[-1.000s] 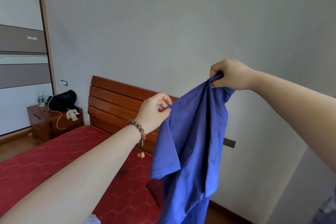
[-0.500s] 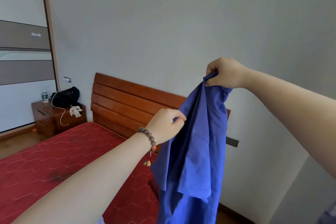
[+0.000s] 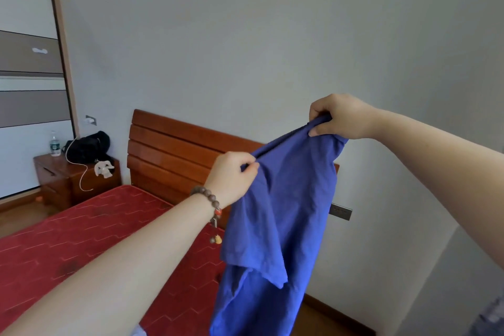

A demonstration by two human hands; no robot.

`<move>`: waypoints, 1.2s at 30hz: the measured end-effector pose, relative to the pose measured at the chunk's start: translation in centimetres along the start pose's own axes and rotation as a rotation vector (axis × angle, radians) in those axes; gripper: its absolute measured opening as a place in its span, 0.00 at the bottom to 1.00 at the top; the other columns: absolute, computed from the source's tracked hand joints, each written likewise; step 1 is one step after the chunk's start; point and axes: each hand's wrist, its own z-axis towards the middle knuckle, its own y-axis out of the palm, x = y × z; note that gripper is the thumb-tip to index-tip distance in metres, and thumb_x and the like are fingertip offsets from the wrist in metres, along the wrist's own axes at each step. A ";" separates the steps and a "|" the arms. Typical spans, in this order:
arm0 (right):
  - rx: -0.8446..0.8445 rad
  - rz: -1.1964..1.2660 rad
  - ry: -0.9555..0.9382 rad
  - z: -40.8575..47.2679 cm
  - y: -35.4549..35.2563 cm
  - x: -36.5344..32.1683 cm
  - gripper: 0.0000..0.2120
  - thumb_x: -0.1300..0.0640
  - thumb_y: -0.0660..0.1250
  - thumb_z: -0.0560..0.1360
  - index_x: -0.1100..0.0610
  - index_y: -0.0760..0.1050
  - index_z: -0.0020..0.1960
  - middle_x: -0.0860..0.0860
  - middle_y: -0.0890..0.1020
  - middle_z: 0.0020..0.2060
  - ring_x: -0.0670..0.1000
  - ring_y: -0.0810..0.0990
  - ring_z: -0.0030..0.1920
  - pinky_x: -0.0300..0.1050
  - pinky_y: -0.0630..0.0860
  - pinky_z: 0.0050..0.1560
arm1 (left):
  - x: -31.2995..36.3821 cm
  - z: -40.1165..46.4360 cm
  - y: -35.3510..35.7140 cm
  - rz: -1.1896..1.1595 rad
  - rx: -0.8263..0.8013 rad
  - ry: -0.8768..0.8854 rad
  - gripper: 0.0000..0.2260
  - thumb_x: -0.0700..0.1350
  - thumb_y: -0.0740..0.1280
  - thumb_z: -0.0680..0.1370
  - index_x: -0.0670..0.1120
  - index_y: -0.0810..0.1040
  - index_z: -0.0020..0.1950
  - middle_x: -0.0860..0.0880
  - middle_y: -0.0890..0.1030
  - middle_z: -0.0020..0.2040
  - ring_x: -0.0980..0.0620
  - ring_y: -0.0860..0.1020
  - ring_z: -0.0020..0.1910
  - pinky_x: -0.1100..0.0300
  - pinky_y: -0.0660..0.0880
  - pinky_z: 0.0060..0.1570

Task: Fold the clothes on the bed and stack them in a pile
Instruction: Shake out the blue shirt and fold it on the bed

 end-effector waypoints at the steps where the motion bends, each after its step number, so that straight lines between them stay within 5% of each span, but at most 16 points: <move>1: -0.030 -0.004 -0.016 -0.1 -0.2 0.2 0.06 0.59 0.73 0.72 0.58 0.77 0.44 0.47 0.78 0.37 0.50 0.74 0.41 0.28 0.66 0.35 | 0.0 0.8 -1.0 -0.005 0.032 0.009 0.11 0.39 0.67 0.76 0.43 0.76 0.33 0.51 0.70 0.25 0.56 0.68 0.26 0.64 0.61 0.30; 4: 0.055 -0.028 -0.063 0.1 -1.4 0.3 0.06 0.59 0.74 0.72 0.58 0.78 0.45 0.49 0.79 0.39 0.50 0.75 0.40 0.33 0.66 0.36 | 0.3 3.1 -3.5 -0.068 0.140 0.050 0.14 0.41 0.66 0.76 0.39 0.71 0.31 0.52 0.66 0.24 0.56 0.64 0.25 0.64 0.59 0.29; 7: 0.255 0.051 -0.092 0.7 -2.4 -0.3 0.05 0.61 0.73 0.72 0.59 0.78 0.44 0.46 0.78 0.36 0.44 0.74 0.35 0.28 0.66 0.32 | 0.4 3.6 -4.4 -0.150 0.153 0.094 0.16 0.46 0.68 0.75 0.39 0.71 0.32 0.50 0.67 0.25 0.58 0.62 0.26 0.64 0.60 0.28; 12: 0.196 0.029 -0.154 1.5 -1.7 -1.6 0.05 0.61 0.73 0.72 0.60 0.78 0.46 0.50 0.80 0.39 0.50 0.75 0.41 0.35 0.67 0.36 | -0.4 1.2 -2.1 -0.214 -0.067 0.056 0.07 0.43 0.74 0.73 0.46 0.78 0.37 0.49 0.80 0.33 0.55 0.74 0.31 0.57 0.73 0.37; 17: 0.160 0.036 -0.165 2.2 -0.4 -2.5 0.04 0.62 0.72 0.72 0.60 0.79 0.46 0.50 0.80 0.39 0.50 0.75 0.41 0.36 0.67 0.37 | 0.5 -1.7 1.7 -0.143 -0.011 0.104 0.05 0.44 0.73 0.72 0.44 0.82 0.46 0.49 0.82 0.49 0.50 0.80 0.47 0.56 0.75 0.50; 20: 0.157 0.003 -0.156 2.6 0.2 -3.0 0.04 0.62 0.71 0.72 0.59 0.79 0.46 0.50 0.80 0.39 0.50 0.75 0.42 0.40 0.67 0.39 | 1.8 -3.0 3.6 -0.108 -0.008 0.030 0.17 0.49 0.71 0.74 0.49 0.79 0.63 0.49 0.70 0.72 0.52 0.71 0.68 0.58 0.71 0.64; 23: 0.145 -0.003 -0.125 2.7 0.7 -3.3 0.03 0.63 0.69 0.72 0.57 0.78 0.45 0.49 0.79 0.39 0.51 0.75 0.42 0.41 0.67 0.39 | 3.3 -3.2 4.8 0.010 0.045 0.026 0.23 0.52 0.67 0.77 0.54 0.70 0.72 0.44 0.58 0.78 0.45 0.69 0.70 0.53 0.71 0.65; 26: 0.136 -0.025 -0.103 2.7 1.0 -3.5 0.04 0.64 0.66 0.72 0.56 0.77 0.43 0.51 0.80 0.39 0.53 0.76 0.42 0.43 0.70 0.39 | 4.3 -2.6 5.5 0.290 0.076 0.022 0.21 0.52 0.63 0.79 0.50 0.69 0.72 0.39 0.59 0.76 0.41 0.71 0.65 0.49 0.71 0.61; 29: 0.139 -0.044 -0.074 2.4 0.9 -3.3 0.02 0.62 0.69 0.72 0.58 0.77 0.44 0.53 0.81 0.40 0.54 0.76 0.43 0.45 0.74 0.41 | 4.4 -2.1 5.7 0.442 0.117 0.037 0.13 0.53 0.60 0.80 0.45 0.75 0.55 0.44 0.74 0.61 0.45 0.75 0.54 0.52 0.72 0.52; 31: 0.142 -0.049 -0.062 2.3 0.7 -3.1 0.02 0.61 0.70 0.72 0.57 0.77 0.44 0.53 0.80 0.40 0.54 0.76 0.44 0.45 0.73 0.41 | 4.1 -1.9 5.7 0.477 0.093 0.041 0.13 0.55 0.60 0.80 0.47 0.70 0.43 0.48 0.72 0.44 0.47 0.74 0.43 0.54 0.71 0.43; 36: 0.146 -0.067 -0.046 1.7 -0.2 -2.2 0.03 0.59 0.71 0.72 0.56 0.77 0.44 0.51 0.79 0.39 0.54 0.75 0.44 0.44 0.71 0.42 | 2.6 -2.5 5.8 0.421 -0.017 0.012 0.15 0.50 0.60 0.80 0.48 0.63 0.35 0.48 0.70 0.38 0.44 0.74 0.35 0.56 0.64 0.34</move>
